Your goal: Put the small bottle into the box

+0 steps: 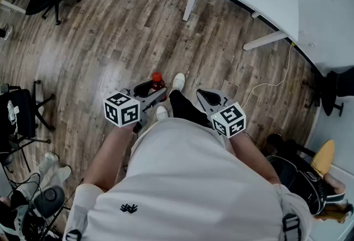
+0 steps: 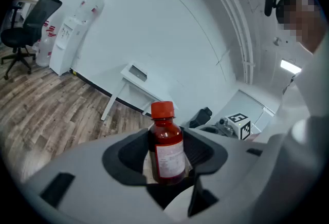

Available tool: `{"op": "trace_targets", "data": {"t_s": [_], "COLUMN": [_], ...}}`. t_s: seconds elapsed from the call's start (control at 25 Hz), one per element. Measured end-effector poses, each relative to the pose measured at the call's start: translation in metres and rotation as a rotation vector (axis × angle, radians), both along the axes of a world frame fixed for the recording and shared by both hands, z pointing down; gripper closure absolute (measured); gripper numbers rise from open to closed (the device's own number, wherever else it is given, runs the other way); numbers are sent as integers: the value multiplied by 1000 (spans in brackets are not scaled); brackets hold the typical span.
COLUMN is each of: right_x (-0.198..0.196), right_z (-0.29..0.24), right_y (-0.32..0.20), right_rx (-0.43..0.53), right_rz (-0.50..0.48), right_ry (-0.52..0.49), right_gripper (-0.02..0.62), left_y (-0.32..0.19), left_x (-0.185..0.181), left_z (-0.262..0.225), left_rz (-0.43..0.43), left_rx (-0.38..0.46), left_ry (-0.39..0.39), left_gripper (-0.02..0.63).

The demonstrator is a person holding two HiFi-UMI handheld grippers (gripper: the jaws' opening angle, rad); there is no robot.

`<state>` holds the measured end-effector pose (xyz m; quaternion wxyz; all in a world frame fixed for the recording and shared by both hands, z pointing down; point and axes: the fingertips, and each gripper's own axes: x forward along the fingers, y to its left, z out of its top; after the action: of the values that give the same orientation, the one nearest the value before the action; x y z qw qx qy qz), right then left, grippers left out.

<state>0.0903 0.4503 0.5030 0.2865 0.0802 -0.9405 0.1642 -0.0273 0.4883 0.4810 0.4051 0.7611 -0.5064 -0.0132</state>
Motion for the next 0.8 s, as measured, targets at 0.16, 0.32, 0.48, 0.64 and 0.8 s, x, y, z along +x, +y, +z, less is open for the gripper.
{"op": "trace_targets", "data": {"t_s": [0.16,0.32,0.48,0.64,0.8], "right_x": [-18,-38,-55,-59,-60], "right_z": [1,-8,-11,-4,0], "right_y": [-33,-81,-126,-164,-183], "right_rx": [7,8,-5,2,-18], "right_rz": [3,-1,-12,-1,39], "right_ry": [-24,-57,-99,-104,-104], "right_gripper": [591,591,589,588,586], "left_y": [-34,-74,-124,-172,-204], "left_x": [-9,-20,-34,-37,-39], "left_z": [-6,-18,-22,-25,-30], "left_rz": [16,30,47,68,102], "left_rx": [2,-1,-13,-2,1], "left_ry": [-24,-60,-93,-96,-91], "left_gripper": [390,390,390,390,390]}}
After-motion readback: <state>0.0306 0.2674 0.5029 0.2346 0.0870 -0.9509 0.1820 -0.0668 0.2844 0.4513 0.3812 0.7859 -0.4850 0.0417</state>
